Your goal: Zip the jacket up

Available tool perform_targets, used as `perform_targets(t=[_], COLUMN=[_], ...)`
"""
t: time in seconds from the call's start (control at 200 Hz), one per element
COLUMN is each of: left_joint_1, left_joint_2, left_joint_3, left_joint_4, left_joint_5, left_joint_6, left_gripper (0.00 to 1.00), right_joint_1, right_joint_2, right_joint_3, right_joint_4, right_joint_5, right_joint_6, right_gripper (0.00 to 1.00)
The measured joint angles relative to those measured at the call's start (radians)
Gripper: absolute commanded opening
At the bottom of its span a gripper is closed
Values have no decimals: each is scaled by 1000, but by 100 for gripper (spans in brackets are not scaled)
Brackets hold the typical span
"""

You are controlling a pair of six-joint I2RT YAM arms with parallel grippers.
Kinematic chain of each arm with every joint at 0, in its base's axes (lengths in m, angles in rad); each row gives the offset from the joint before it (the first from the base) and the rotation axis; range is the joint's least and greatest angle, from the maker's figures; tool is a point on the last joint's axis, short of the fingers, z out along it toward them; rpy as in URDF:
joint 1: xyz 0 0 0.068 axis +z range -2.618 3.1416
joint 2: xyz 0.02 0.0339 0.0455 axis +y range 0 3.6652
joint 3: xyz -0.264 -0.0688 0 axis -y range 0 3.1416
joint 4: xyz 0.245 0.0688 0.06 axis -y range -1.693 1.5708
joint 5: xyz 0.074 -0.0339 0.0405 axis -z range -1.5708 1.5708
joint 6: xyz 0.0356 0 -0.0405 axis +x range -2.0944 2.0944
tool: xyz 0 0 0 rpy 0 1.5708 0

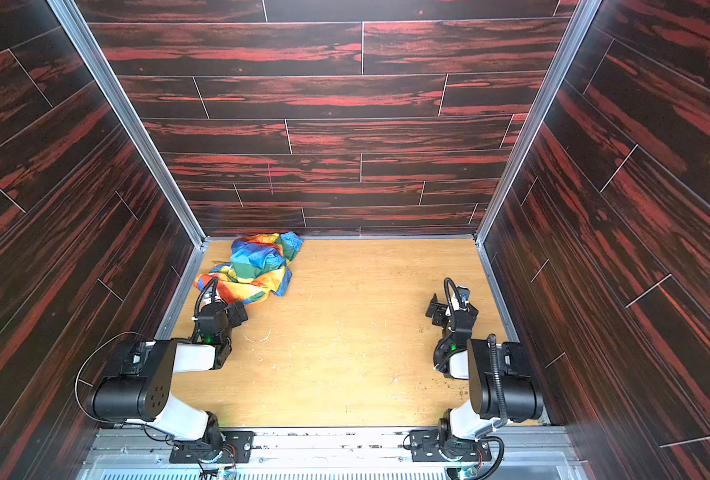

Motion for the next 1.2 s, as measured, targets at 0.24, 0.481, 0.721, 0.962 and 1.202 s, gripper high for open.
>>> perform_targets(t=[0.24,0.481,0.721,0.962,1.202], left_joint_1=[0,0,0,0,0], left_joint_2=[0,0,0,0,0], left_joint_3=[0,0,0,2,7], left_joint_4=[0,0,1,-2,-8], left_joint_5=[0,0,21,53,61], left_joint_6=[0,0,9,22,23], left_gripper=[100,100,100,100,99], right_joint_1=[0,0,0,0,0], right_joint_2=[0,0,0,0,0], right_joint_3=[0,0,0,0,0], right_joint_4=[0,0,0,0,0], right_joint_5=[0,0,0,0,0], right_joint_6=[0,0,0,0,0], right_gripper=[99,99,99,99,99])
